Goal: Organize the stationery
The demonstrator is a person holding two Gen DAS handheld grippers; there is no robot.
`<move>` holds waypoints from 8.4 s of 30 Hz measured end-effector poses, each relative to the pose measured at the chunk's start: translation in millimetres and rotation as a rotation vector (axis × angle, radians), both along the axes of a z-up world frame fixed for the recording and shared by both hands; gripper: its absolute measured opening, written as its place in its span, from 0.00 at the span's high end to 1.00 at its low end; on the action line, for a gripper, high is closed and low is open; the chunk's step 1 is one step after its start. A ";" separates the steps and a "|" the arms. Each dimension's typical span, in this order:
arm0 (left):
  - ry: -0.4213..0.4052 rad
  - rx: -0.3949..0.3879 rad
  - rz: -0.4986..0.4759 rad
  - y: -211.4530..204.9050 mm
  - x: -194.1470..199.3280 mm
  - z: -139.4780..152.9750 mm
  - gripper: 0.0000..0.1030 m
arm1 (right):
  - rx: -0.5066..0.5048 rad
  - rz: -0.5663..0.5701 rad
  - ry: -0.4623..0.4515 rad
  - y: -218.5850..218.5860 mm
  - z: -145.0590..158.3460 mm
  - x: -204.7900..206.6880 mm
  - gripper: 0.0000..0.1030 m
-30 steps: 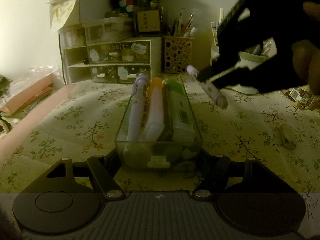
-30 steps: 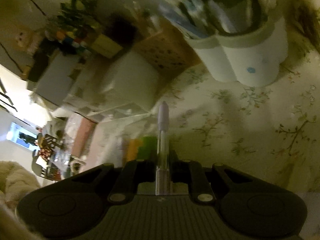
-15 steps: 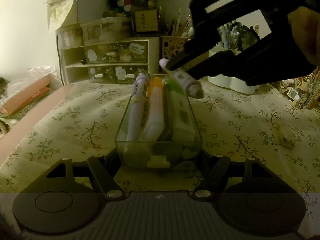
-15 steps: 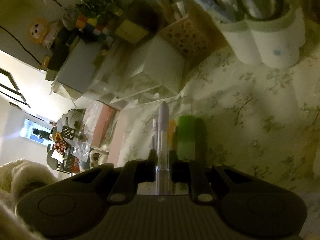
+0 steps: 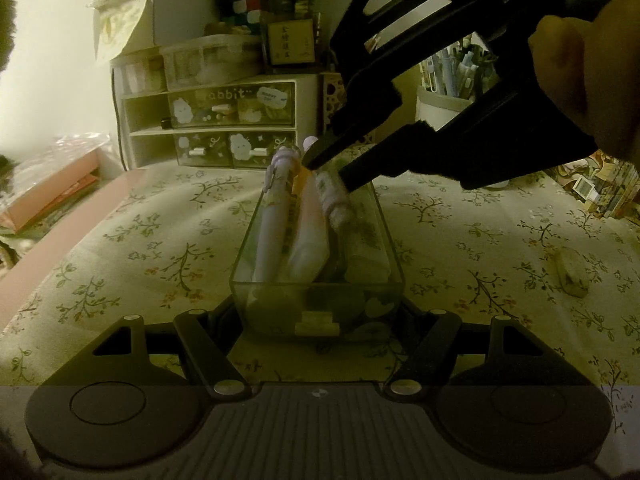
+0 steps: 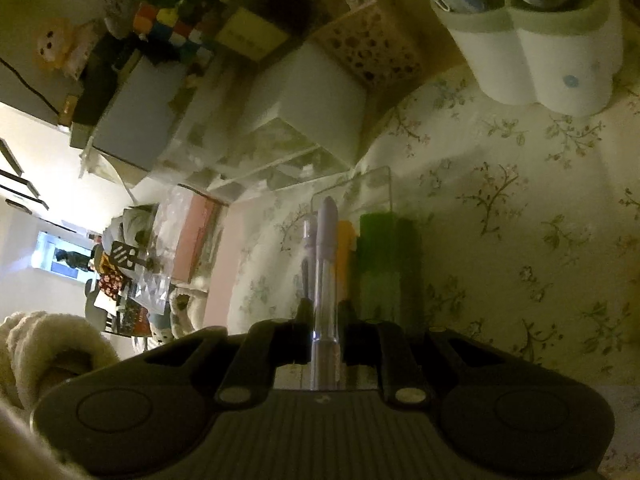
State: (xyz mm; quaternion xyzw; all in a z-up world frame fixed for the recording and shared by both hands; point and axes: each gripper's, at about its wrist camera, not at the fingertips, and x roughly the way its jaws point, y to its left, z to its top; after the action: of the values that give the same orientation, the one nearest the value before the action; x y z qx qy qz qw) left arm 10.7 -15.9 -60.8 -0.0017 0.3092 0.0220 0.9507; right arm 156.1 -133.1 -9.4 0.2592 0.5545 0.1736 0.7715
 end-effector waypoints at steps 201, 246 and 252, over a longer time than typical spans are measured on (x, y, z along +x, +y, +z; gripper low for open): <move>-0.007 -0.009 -0.036 -4.3 4.5 -1.1 0.30 | -0.641 -0.130 -0.226 -97.3 1.4 -72.3 0.64; -0.009 -0.013 -0.043 -4.3 3.5 -0.6 0.30 | -0.292 0.093 -0.332 -5.0 25.0 -37.7 0.73; -0.009 -0.011 -0.043 -4.2 3.5 -0.6 0.29 | -0.244 0.079 -0.318 -6.2 19.3 -33.2 0.73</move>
State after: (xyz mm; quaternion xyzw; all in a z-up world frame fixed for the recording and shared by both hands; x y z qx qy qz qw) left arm 14.2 -20.2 -61.4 -0.0005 0.3050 -0.0001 0.9524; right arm 122.9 -139.3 9.9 0.1112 0.4522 0.1742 0.8676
